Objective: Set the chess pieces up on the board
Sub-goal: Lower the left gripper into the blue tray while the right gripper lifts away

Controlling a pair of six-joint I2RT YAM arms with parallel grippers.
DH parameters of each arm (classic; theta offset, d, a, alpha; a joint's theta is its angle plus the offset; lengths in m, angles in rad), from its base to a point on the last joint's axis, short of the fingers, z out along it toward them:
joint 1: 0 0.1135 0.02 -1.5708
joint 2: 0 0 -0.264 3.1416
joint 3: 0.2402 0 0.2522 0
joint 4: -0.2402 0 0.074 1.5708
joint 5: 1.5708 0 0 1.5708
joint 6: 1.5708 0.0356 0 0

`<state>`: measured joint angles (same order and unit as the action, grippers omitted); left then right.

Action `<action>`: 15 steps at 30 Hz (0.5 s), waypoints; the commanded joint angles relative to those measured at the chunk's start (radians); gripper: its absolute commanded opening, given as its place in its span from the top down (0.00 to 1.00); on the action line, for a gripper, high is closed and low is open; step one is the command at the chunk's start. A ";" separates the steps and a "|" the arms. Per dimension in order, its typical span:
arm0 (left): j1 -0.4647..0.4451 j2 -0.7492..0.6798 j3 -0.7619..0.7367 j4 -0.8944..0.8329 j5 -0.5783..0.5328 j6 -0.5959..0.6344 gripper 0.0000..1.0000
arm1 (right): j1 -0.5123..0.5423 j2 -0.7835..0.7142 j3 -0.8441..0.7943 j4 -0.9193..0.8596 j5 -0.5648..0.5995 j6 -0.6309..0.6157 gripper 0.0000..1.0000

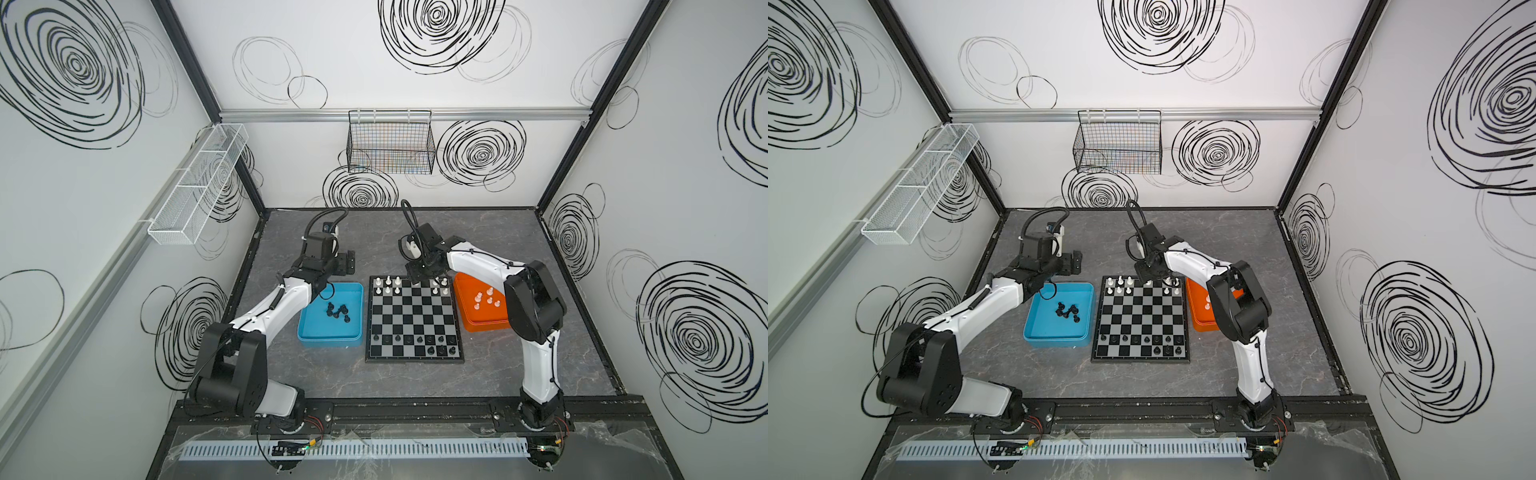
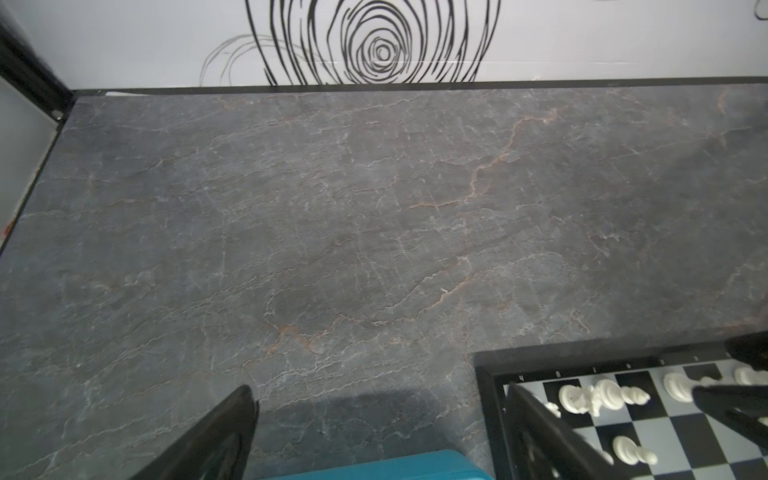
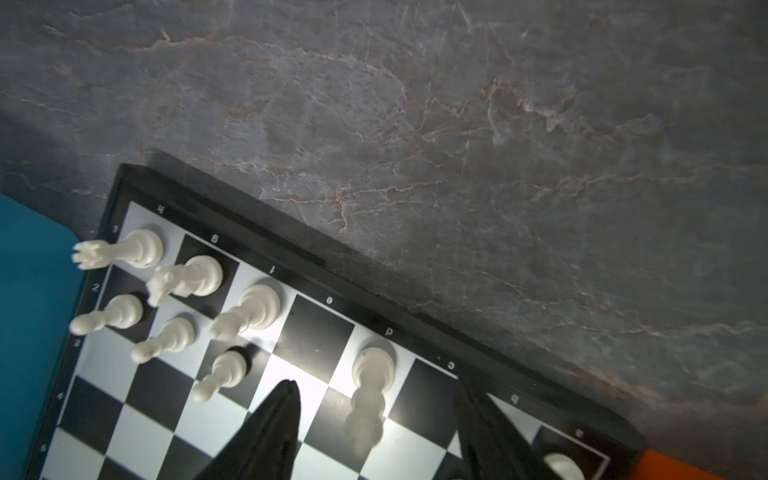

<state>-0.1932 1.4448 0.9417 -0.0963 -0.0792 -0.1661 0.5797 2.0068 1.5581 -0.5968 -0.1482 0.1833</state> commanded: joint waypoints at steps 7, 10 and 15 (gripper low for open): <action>0.057 -0.131 0.022 -0.244 -0.021 -0.189 0.04 | -0.063 -0.169 0.047 -0.018 -0.033 -0.007 0.24; 0.056 -0.155 0.007 -0.307 0.018 -0.171 0.04 | -0.090 -0.193 0.051 -0.019 -0.061 -0.021 0.23; 0.017 -0.167 -0.002 -0.429 0.057 -0.100 0.04 | -0.139 -0.222 0.014 -0.003 -0.094 -0.030 0.23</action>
<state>-0.1516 1.2934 0.9482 -0.4194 -0.0490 -0.2974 0.4599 1.8179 1.5887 -0.5945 -0.2153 0.1722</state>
